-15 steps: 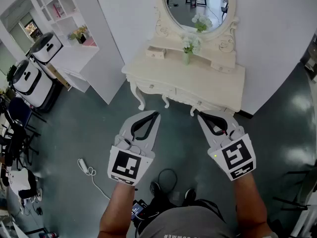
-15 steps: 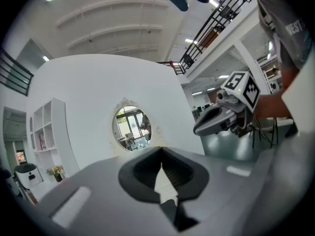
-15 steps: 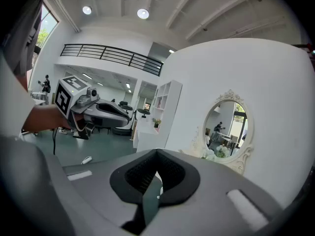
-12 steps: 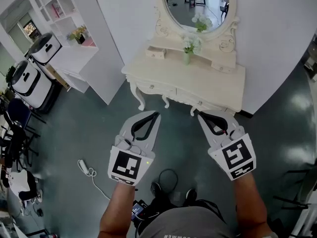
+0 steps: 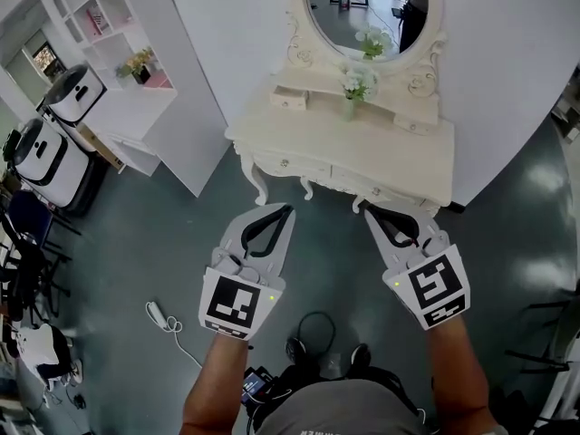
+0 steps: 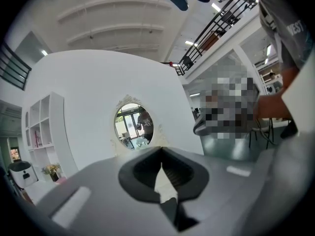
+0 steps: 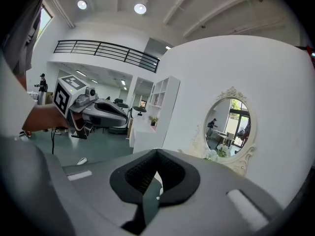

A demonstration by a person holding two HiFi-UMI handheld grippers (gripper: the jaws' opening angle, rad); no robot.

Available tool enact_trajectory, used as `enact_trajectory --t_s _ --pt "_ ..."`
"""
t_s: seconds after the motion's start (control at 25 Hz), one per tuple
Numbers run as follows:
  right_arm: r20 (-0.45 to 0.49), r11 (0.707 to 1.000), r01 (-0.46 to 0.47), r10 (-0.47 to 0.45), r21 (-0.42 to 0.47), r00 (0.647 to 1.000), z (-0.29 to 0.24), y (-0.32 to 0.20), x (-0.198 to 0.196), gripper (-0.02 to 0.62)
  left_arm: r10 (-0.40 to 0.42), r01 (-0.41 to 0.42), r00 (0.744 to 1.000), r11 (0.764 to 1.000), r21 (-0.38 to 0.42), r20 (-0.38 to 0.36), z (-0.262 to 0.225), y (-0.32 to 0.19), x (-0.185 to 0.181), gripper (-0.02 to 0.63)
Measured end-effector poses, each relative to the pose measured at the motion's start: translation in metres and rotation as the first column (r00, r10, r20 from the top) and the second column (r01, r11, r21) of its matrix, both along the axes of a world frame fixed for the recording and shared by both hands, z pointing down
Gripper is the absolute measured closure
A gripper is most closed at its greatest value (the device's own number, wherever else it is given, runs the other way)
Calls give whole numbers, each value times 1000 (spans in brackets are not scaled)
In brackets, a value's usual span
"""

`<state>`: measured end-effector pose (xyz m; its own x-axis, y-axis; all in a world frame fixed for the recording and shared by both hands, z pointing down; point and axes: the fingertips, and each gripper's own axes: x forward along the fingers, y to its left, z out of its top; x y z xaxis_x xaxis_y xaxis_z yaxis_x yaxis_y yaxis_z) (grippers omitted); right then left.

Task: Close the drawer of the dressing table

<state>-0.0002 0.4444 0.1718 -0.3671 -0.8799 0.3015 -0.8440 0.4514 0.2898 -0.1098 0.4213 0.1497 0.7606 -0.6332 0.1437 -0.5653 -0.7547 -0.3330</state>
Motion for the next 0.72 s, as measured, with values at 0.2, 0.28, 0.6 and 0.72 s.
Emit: enact_trajectory --t_s 0.2,0.28,0.6,0.72 --pt "27 1000 -22 22 -1 999 0 -21 -26 592 23 -23 1000 1000 -12 -14 -1 -22 -26 603" --pt "35 999 -37 37 4 999 1 -30 -36 592 37 -37 999 999 -2 -6 1 -32 -36 603" --pt "36 998 -54 54 10 998 -3 -67 -57 592 57 -57 998 998 9 -8 -6 -70 -55 603" --pt "38 999 -34 34 7 999 4 -85 -51 592 37 -37 999 999 4 -1 1 -87 -50 603"
